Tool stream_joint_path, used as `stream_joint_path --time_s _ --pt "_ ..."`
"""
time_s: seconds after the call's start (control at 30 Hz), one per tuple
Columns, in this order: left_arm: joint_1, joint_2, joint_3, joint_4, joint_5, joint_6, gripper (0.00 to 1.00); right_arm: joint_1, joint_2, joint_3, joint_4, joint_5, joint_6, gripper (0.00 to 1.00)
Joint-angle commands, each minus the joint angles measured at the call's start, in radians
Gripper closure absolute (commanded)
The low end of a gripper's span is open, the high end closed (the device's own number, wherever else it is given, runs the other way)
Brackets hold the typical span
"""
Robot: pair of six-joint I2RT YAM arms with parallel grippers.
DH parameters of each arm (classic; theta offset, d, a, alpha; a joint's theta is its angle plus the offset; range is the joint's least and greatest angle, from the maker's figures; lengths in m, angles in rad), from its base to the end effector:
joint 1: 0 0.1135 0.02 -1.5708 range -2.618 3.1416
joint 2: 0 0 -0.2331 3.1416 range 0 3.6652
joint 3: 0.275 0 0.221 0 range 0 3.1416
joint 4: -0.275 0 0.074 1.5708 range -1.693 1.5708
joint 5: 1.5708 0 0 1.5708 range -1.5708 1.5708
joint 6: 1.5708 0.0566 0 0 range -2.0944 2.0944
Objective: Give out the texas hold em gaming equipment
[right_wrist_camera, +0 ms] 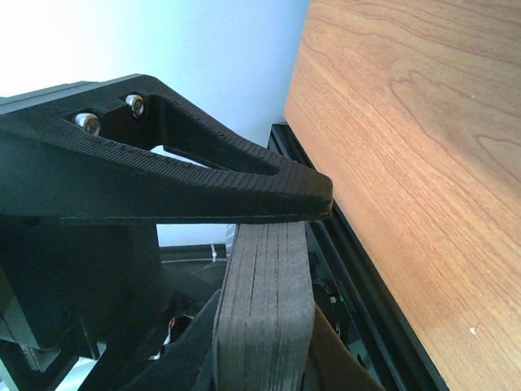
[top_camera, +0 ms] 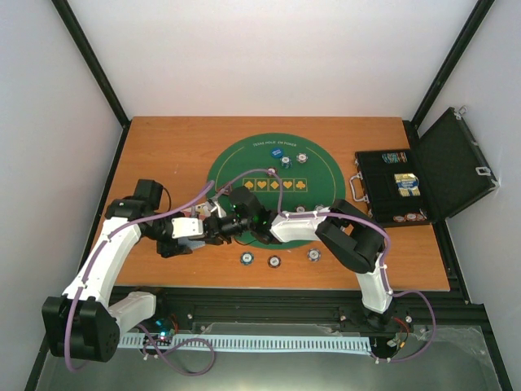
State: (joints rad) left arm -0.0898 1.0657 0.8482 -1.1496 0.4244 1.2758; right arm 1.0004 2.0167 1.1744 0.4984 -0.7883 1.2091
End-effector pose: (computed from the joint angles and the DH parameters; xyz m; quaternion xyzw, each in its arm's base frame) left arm 0.1505 -0.0370 0.2072 0.6302 0.7410 -0.1182 0.1995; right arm 0.1898 0.3703 0.1666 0.1412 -0.7739 -0.6160 0.0417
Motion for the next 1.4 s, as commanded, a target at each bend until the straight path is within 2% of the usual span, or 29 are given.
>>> stream_joint_path --time_s 0.0,0.3,0.43,0.63,0.8,0.93,1.07,1.17,1.37 --pt "-0.006 -0.012 0.055 -0.030 0.055 0.021 0.42 0.009 0.012 0.007 -0.064 0.043 -0.054 0.97" --pt "-0.007 -0.028 0.105 -0.086 0.081 0.011 0.43 0.009 0.023 0.012 -0.193 0.105 -0.129 0.97" --pt "-0.006 -0.030 0.123 -0.107 0.098 -0.001 0.47 0.009 0.024 0.002 -0.196 0.117 -0.130 0.97" --pt "-0.006 -0.029 0.124 -0.101 0.115 -0.023 0.60 0.008 -0.005 0.004 -0.220 0.126 -0.142 0.97" --pt "-0.006 -0.038 0.128 -0.083 0.121 -0.046 0.85 0.008 -0.021 0.001 -0.236 0.137 -0.148 0.97" --pt "-0.006 -0.046 0.124 -0.084 0.117 -0.046 0.94 0.007 -0.028 -0.001 -0.212 0.114 -0.132 0.85" --pt "-0.005 -0.046 0.122 -0.095 0.105 -0.039 0.99 0.003 -0.054 -0.001 -0.199 0.094 -0.127 0.59" --pt "-0.006 -0.046 0.119 -0.101 0.100 -0.032 0.99 0.003 -0.064 0.003 -0.198 0.081 -0.123 0.52" --pt "-0.005 -0.035 0.114 -0.110 0.090 -0.023 0.99 0.002 -0.073 -0.009 -0.127 0.053 -0.083 0.49"
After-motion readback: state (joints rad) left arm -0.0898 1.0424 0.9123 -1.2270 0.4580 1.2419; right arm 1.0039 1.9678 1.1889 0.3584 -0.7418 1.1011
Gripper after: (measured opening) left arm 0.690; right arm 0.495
